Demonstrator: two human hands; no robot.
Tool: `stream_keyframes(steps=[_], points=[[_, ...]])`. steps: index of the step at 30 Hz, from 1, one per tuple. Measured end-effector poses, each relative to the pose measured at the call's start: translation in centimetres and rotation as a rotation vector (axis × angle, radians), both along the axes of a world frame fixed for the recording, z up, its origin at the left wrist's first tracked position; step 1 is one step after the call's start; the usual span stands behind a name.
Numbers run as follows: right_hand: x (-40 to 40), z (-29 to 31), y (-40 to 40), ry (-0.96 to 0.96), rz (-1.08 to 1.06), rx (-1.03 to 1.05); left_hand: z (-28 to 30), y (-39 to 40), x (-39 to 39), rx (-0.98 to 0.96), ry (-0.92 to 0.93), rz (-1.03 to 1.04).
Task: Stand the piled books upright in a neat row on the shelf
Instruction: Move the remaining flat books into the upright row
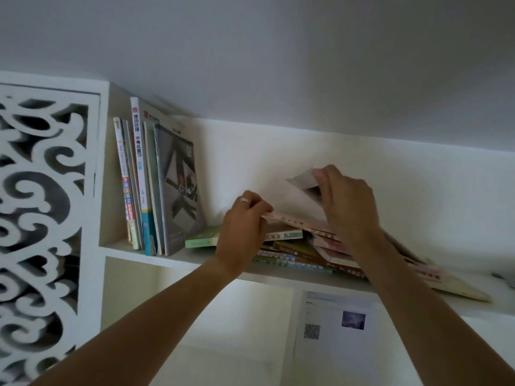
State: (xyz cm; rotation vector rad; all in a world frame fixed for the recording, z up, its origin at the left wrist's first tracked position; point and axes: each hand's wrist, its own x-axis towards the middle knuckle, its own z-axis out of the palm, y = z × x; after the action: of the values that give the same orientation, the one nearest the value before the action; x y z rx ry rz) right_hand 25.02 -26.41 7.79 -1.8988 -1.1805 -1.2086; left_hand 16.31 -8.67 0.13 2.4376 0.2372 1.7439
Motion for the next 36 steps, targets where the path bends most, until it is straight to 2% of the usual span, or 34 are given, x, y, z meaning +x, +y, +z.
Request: stream_keyframes(steps=[2, 4, 6, 8, 11, 17, 20, 22, 25, 28, 29, 31, 33, 35, 36], points=[[-2.0, -0.2, 2.2, 0.178, 0.232, -0.331, 0.3, 0.6, -0.5, -0.066, -0.062, -0.016], [-2.8, -0.5, 3.7, 0.271, 0.304, -0.56, 0.5, 1.8, -1.3, -0.165, -0.125, 0.002], [-2.5, -0.4, 4.4, 0.233, 0.295, -0.632, 0.6, 3.2, -2.3, -0.207, -0.154, 0.05], [-1.7, -0.3, 4.7, 0.2, 0.175, -0.674, 0.5, 4.0, -3.5, -0.232, -0.166, 0.061], [-1.2, -0.7, 5.9, 0.152, -0.006, -0.62, 1.0, 4.3, -4.5, -0.221, -0.214, 0.013], [-4.2, -0.3, 10.3, 0.021, 0.104, -0.165, 4.0, 5.2, -6.6, -0.189, -0.44, -0.102], [-6.8, 0.3, 13.7, 0.136, 0.24, 0.07, 4.5, 6.0, -8.1, -0.299, -0.303, -0.149], [-8.5, 0.1, 16.1, 0.247, 0.301, 0.136, 4.4, 6.8, -8.7, -0.325, -0.169, -0.168], [-9.8, -1.1, 19.0, 0.469, 0.407, 0.073, 4.2, 7.4, -9.4, -0.371, -0.059, -0.271], [-10.4, -2.5, 21.3, 0.846, 0.741, -0.098, 4.2, 8.7, -9.8, -0.537, 0.009, -0.307], [-10.3, -3.0, 22.0, 0.864, 0.817, -0.126, 4.3, 9.2, -9.9, -0.538, 0.057, -0.274], [-10.0, -3.4, 21.8, 0.736, 0.833, -0.232, 4.2, 9.4, -9.8, -0.464, 0.119, -0.172], [-9.0, -3.4, 21.0, 0.578, 0.775, -0.402, 3.9, 8.8, -9.3, -0.387, 0.139, -0.056], [-7.9, -3.2, 19.8, 0.531, 0.654, -0.564, 3.1, 8.1, -8.0, -0.416, 0.198, 0.041], [-7.7, -3.2, 19.3, 0.544, 0.582, -0.633, 2.6, 7.0, -7.6, -0.408, 0.135, 0.138]])
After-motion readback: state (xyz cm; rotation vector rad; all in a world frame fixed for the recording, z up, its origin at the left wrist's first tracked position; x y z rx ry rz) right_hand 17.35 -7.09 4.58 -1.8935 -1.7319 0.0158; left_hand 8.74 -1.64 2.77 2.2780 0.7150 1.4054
